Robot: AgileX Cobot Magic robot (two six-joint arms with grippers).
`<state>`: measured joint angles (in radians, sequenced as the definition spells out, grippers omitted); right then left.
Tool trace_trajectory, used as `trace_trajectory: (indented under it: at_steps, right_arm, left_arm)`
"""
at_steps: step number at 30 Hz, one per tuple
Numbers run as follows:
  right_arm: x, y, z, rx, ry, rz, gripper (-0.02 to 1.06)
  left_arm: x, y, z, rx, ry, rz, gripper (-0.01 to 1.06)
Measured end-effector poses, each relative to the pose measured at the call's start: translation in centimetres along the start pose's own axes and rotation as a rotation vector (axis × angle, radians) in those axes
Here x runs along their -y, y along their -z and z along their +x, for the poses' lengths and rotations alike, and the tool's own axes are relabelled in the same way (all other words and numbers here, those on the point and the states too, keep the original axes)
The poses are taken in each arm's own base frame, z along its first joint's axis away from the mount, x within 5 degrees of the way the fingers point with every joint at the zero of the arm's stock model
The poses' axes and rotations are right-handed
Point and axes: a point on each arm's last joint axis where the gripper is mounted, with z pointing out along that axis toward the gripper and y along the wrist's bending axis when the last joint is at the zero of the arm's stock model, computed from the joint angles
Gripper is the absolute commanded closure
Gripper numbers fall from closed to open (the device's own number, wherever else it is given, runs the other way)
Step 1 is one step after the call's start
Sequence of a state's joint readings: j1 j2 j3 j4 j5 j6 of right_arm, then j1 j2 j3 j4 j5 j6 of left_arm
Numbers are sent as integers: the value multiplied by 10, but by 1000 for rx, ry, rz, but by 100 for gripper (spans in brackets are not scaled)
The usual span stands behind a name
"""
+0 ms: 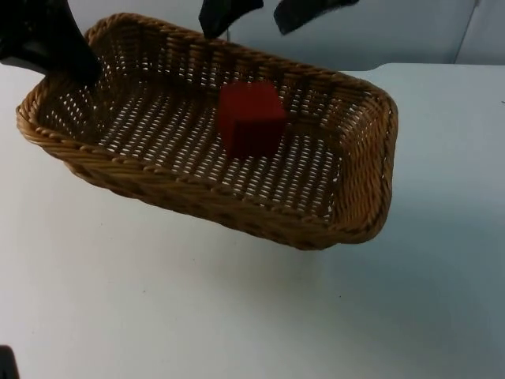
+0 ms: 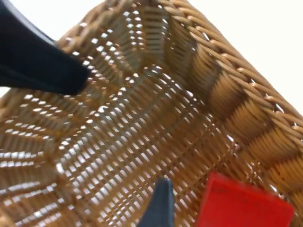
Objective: Pick up the basket with the left hand and place the cube into the basket with the right hand.
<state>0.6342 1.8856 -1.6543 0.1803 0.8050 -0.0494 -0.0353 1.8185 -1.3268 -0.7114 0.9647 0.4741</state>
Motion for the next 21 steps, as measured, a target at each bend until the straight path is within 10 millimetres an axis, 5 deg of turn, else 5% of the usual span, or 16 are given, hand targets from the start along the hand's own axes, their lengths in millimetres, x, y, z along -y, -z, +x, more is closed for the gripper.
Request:
trace_trajectory:
  at_steps: [3,5,7,11,16,21]
  right_arm:
    - [-1,14,-10,-11,15,16,38]
    - [3,35,-24,-2,66,111,64]
    - [7,46,-29,-8,85,171,102]
    - [24,103,-53,51,112,462,105]
    - [18,126,-60,115,92,440,105]
    - [16,127,-59,109,82,406,105]
  left_arm:
    - [0,0,0,-2,0,1,105]
    - [0,0,0,-4,0,2,105]
    - [0,0,0,-5,0,3,105]
    - [-1,-3,0,-9,10,10,105]
    - [-10,-22,-1,-22,39,45,105]
    - [-22,-45,-4,4,76,71,105]
